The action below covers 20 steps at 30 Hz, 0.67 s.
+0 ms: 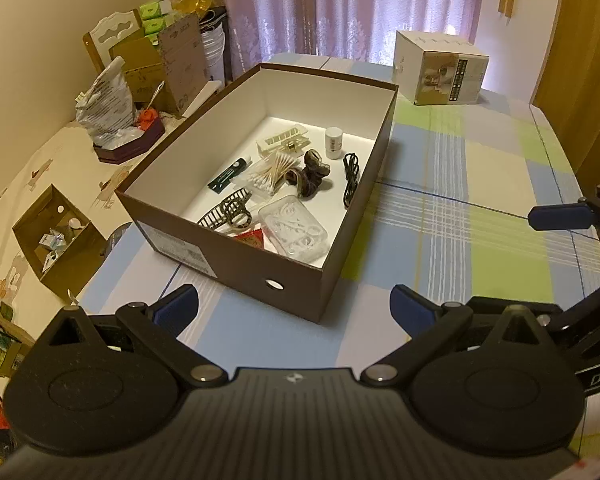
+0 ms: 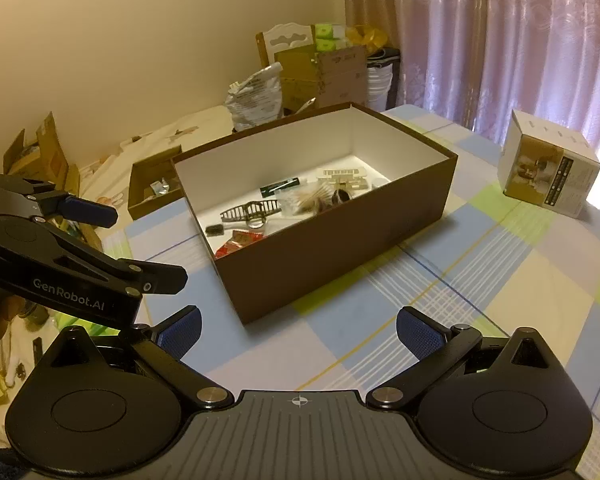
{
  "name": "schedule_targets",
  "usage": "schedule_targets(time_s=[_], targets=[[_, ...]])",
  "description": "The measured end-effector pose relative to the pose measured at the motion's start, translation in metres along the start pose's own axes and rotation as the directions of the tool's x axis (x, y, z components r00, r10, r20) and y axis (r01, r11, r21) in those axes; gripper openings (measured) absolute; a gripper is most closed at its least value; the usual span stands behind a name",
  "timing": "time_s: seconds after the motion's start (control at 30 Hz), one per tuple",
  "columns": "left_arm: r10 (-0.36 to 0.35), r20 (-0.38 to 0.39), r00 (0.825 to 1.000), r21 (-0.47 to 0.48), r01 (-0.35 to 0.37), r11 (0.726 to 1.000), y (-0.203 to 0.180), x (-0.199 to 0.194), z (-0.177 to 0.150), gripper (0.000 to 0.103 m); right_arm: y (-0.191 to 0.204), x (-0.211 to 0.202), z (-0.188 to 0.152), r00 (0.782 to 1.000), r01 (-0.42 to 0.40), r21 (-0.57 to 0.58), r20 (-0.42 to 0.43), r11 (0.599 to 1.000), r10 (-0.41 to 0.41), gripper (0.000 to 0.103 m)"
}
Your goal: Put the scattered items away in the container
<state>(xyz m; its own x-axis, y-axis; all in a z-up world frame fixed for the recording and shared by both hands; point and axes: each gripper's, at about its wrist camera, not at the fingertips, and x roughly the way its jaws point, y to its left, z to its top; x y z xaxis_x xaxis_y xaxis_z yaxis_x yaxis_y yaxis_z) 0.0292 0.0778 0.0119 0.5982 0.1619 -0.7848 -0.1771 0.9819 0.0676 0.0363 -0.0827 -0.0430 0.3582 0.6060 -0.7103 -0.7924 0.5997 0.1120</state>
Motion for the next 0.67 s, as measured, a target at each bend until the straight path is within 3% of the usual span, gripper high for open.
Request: schedule_targets(time_s=[0.67], targets=[[0.031,-0.002,1.0,0.003,-0.031,1.0,-0.0036,0.0034,0.0027,0.101,-0.0076,0.0027,-0.0039,1.0,-0.004,0.002,-0.015,1.0,0.004,0.101]])
